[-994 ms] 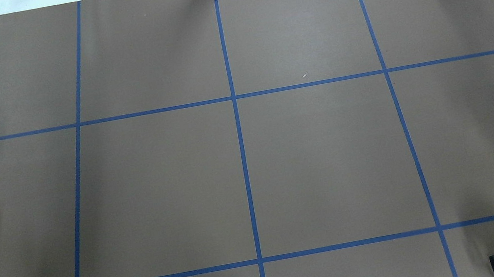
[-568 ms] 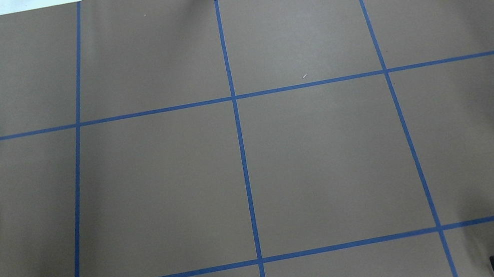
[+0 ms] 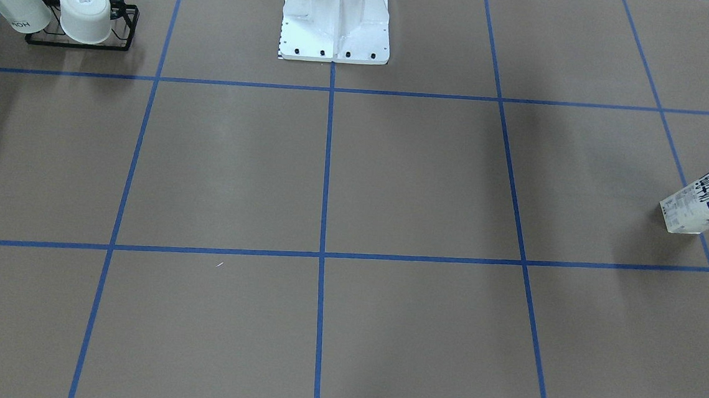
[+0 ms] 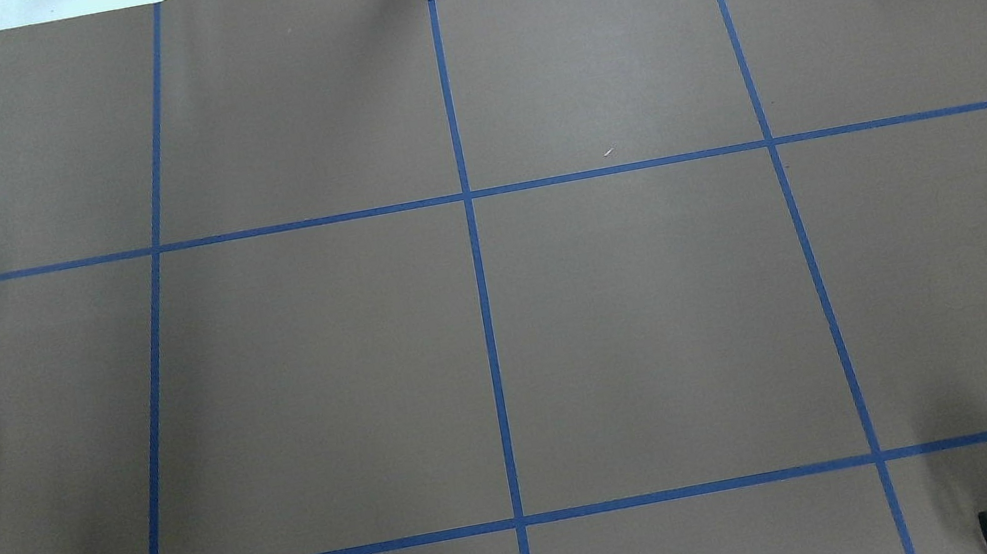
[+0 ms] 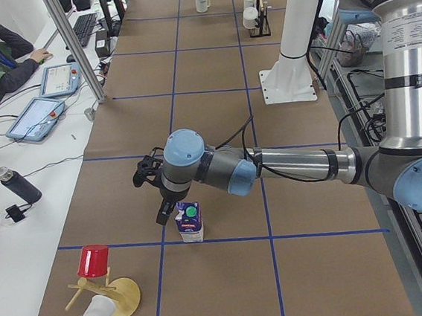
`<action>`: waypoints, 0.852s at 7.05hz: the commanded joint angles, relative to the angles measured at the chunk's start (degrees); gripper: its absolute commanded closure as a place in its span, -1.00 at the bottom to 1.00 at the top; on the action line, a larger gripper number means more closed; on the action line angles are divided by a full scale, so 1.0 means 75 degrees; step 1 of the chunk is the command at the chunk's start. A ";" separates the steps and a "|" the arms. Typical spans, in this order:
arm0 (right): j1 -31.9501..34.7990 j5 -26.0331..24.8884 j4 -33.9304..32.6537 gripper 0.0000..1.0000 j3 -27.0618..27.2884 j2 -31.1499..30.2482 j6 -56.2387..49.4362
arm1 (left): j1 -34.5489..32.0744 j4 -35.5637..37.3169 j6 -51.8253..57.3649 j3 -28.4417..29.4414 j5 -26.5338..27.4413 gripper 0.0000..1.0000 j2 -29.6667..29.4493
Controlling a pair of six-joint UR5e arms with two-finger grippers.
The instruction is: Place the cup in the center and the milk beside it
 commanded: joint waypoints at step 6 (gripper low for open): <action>-0.0670 -0.0413 0.0688 0.07 -0.0547 -0.0061 0.0292 | 0.0005 -0.0197 0.0000 0.0058 0.0000 -0.97 0.0001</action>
